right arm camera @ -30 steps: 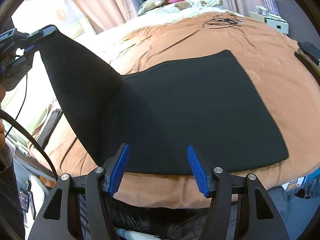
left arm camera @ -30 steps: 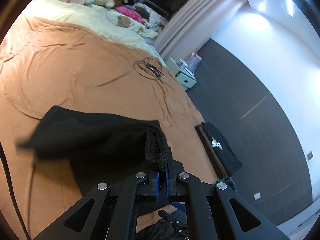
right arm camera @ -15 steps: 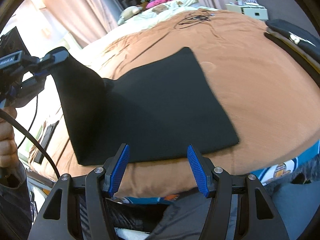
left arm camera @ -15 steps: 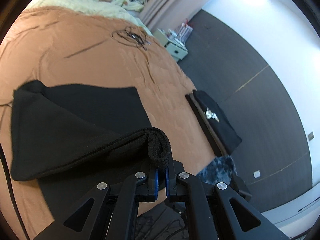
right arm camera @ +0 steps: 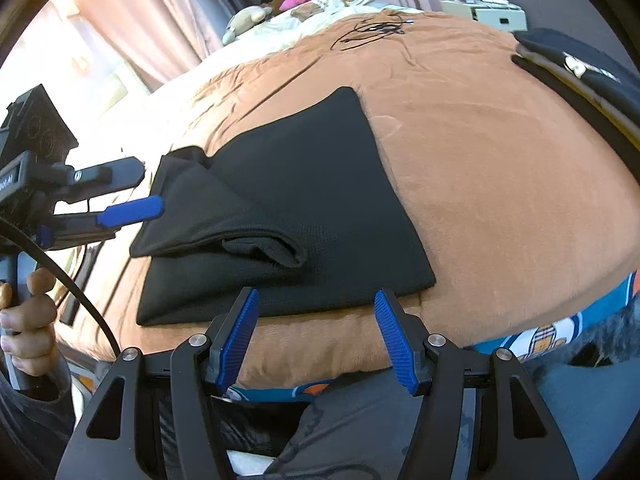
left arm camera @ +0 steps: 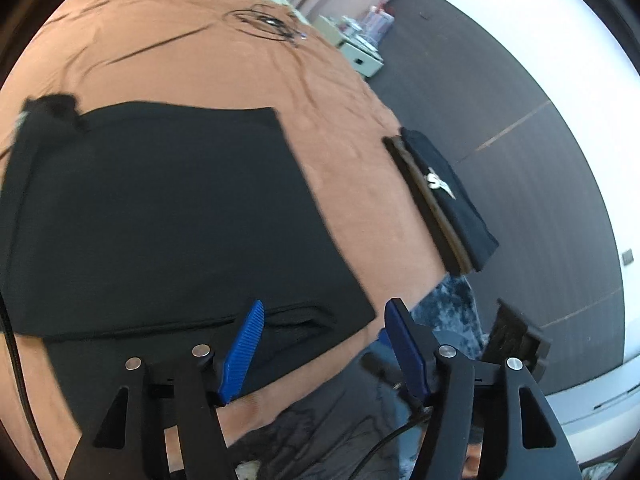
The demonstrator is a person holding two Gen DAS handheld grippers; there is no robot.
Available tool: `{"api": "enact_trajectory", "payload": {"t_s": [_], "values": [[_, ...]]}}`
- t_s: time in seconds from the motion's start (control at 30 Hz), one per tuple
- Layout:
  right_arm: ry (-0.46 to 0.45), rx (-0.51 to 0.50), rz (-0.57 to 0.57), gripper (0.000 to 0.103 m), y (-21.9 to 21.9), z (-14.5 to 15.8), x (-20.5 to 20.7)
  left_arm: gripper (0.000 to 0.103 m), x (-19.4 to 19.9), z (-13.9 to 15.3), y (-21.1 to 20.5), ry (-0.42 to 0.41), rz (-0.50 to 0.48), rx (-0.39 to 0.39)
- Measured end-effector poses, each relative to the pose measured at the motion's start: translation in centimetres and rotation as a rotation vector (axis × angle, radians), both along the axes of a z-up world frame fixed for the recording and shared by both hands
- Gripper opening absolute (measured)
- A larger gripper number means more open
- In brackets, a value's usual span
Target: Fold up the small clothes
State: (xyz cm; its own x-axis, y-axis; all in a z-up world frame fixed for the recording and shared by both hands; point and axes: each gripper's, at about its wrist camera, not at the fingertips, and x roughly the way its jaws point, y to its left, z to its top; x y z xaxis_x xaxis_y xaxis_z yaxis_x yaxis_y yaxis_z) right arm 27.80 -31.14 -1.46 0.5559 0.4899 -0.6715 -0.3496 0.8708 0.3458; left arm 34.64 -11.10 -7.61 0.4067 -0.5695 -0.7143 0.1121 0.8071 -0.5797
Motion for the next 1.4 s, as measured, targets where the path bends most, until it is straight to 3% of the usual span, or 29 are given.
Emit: {"api": "enact_trajectory", "payload": {"t_s": [0.43, 0.8, 0.87, 0.97, 1.1, 1.4], "values": [[-0.081, -0.329, 0.137, 0.058, 8.4, 1.3, 3.0, 0.065, -4.7, -3.4, 10.5, 0.073, 0.199, 0.05], [-0.106, -0.496, 0.235, 0.058, 13.5, 0.7, 5.6, 0.065, -6.4, -7.7, 12.7, 0.188, 0.227, 0.071], [-0.092, -0.465, 0.241, 0.054, 13.3, 1.1, 6.3, 0.065, -6.2, -8.4, 12.1, 0.206, 0.212, 0.086], [-0.041, -0.401, 0.257, 0.038, 12.4, 1.2, 7.5, 0.065, -5.6, -9.0, 11.1, 0.215, 0.194, 0.119], [0.011, -0.344, 0.212, 0.008, 10.7, 0.6, 8.7, 0.065, -5.0, -9.0, 10.7, 0.213, 0.198, 0.129], [0.075, -0.096, 0.158, 0.004, 5.1, 1.9, 8.5, 0.065, -3.5, -8.6, 9.7, 0.203, 0.186, 0.163]]}}
